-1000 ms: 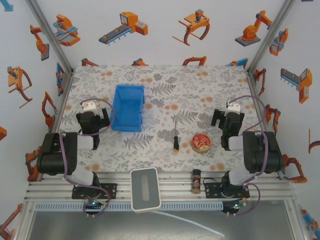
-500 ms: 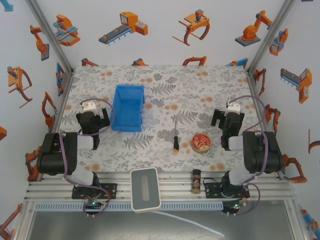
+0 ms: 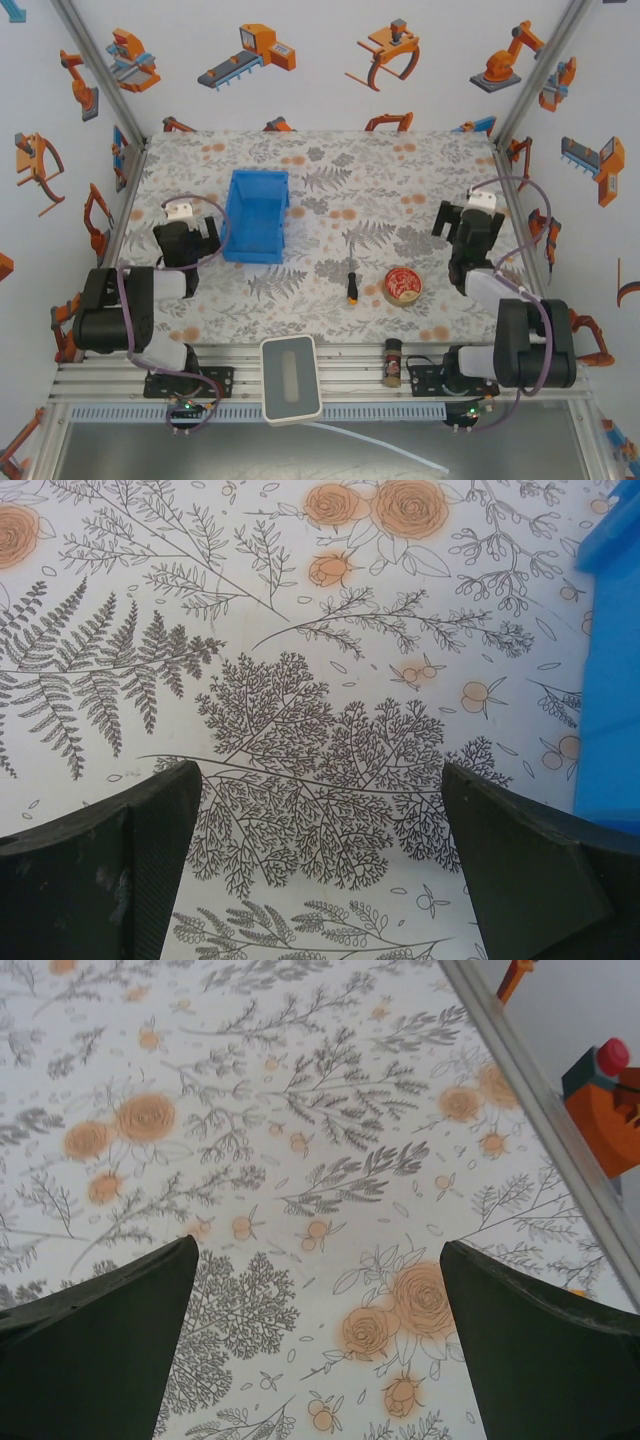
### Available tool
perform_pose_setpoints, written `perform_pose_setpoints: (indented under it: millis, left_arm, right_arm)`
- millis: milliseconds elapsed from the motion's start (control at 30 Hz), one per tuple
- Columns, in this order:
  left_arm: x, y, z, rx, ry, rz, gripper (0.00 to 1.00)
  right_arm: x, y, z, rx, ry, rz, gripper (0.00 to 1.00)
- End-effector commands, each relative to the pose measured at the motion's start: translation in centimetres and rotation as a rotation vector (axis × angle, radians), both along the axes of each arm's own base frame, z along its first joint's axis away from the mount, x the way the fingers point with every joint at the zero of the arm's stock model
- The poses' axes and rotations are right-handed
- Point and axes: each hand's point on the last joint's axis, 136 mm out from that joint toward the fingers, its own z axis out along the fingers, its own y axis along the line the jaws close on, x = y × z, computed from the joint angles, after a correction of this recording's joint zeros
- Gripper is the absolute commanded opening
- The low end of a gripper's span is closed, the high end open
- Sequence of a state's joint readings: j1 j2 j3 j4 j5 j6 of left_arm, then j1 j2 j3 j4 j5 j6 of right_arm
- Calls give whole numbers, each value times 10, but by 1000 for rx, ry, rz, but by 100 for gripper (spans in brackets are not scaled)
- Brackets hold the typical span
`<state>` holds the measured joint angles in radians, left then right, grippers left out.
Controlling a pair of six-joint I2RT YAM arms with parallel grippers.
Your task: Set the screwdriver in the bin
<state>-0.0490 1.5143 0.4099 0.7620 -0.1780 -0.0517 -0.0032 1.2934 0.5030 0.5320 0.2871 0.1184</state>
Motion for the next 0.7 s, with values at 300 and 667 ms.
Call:
perform_pose_setpoints:
  millis: [300,667]
  left_arm:
    - [-15,-5,66,1,229,-32,97]
    - [-70,-30,127,-4,368,-216,97]
  right_arm:
    - [-33,37,58,179,205,15,99]
    - [-108,139,51,268,460,225,87]
